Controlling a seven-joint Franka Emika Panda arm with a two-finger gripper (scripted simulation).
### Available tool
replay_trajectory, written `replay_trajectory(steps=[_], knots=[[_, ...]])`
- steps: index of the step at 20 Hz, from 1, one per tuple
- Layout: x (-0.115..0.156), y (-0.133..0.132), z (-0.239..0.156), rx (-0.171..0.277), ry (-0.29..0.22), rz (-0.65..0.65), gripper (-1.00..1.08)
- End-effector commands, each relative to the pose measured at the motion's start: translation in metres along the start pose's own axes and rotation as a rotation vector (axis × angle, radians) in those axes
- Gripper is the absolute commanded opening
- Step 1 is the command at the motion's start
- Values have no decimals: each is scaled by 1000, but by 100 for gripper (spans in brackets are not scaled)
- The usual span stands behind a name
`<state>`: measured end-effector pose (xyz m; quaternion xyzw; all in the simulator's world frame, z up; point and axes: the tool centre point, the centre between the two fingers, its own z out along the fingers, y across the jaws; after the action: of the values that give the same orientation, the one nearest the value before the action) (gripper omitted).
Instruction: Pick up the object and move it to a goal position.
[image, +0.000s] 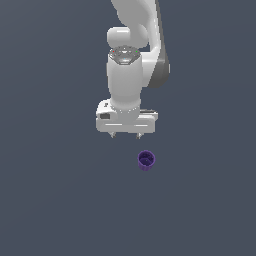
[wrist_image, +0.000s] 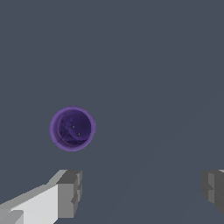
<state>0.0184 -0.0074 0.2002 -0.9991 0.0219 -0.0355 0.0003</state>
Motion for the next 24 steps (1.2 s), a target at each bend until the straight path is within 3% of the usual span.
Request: replay_trajectory(steps=[1,13,24], knots=[[0,0,0,0,0,0,28],[-3,-10,9,4,-15,-16,28],[4,-17,19,-12,-32,97,28]])
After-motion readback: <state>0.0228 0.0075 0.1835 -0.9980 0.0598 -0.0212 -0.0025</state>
